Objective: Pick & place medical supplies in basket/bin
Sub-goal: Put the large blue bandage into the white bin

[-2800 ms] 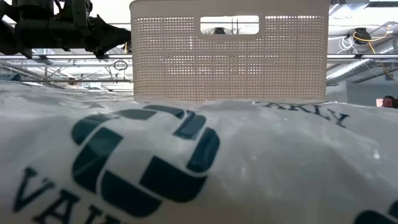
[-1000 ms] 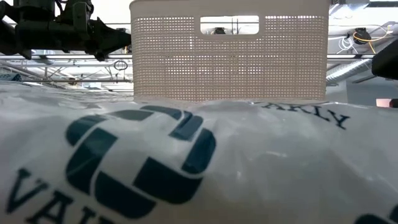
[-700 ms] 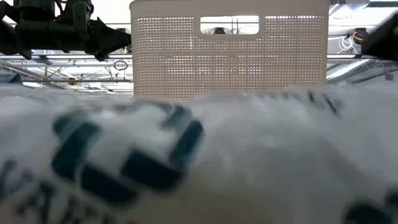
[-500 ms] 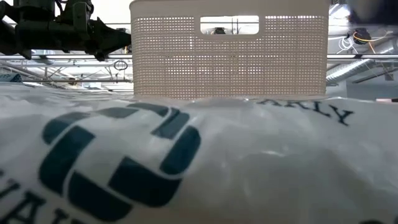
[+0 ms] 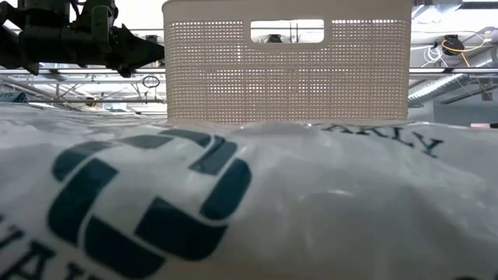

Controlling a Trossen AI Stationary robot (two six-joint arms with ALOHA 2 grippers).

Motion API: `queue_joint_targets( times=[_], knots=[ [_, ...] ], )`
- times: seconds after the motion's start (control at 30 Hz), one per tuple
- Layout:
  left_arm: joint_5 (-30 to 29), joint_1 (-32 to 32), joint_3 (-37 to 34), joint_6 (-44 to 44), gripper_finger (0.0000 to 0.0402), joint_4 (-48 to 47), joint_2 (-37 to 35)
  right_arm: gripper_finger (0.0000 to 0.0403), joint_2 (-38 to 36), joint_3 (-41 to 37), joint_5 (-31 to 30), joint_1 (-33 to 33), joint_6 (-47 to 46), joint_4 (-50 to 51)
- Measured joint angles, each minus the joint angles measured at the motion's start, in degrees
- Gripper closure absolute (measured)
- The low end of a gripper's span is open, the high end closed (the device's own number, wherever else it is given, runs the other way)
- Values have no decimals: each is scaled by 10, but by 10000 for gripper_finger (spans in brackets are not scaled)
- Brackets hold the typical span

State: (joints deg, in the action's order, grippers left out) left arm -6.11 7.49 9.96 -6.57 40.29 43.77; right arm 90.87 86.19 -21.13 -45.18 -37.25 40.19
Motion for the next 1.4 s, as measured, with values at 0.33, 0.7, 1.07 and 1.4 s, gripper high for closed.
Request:
queue_joint_targets(
  times=[0.33, 0.7, 1.07, 1.4],
  knots=[
    [0, 0, 0, 11, 357, 0, 0, 344, -42, 0, -70, -27, 81, -22],
    [0, 0, 0, 22, 357, 0, 0, 344, -112, -44, -178, -77, 200, -58],
    [0, 0, 0, 46, 357, -1, 0, 344, -305, -260, -249, -84, 262, -208],
    [0, 0, 0, 56, 357, -22, 0, 345, -479, -428, -321, -73, 365, -322]
  ],
)
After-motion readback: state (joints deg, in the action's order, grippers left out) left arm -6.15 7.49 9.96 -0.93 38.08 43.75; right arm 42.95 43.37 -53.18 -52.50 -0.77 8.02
